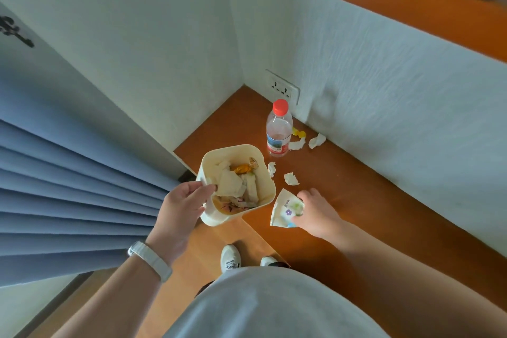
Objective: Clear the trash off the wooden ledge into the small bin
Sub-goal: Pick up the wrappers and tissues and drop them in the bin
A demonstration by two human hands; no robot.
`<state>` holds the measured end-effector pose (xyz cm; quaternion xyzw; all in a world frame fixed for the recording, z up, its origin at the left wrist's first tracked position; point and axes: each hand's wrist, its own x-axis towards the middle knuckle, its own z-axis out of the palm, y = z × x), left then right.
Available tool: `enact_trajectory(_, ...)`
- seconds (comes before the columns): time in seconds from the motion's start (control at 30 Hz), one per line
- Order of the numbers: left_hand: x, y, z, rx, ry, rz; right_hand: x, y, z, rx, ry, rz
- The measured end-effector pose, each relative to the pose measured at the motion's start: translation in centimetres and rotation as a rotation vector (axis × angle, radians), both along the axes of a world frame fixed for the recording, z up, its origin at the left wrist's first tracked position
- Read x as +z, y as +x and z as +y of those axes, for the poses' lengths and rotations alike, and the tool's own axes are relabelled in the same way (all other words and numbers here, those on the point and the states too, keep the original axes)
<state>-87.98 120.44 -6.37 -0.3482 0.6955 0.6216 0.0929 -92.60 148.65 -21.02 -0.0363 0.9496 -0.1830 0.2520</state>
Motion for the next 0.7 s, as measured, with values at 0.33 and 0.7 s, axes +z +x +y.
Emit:
enact_trajectory(0.33,-0.1,1.0,2.9,0.026,0.041,0.02,5.5,-1.5,2.7,-0.098,-0.298,0.114)
enact_trajectory(0.7,-1.8,1.0,6.7,0.037,0.082,0.067,16.1,0.2,4.2,0.016,-0.66,0.527)
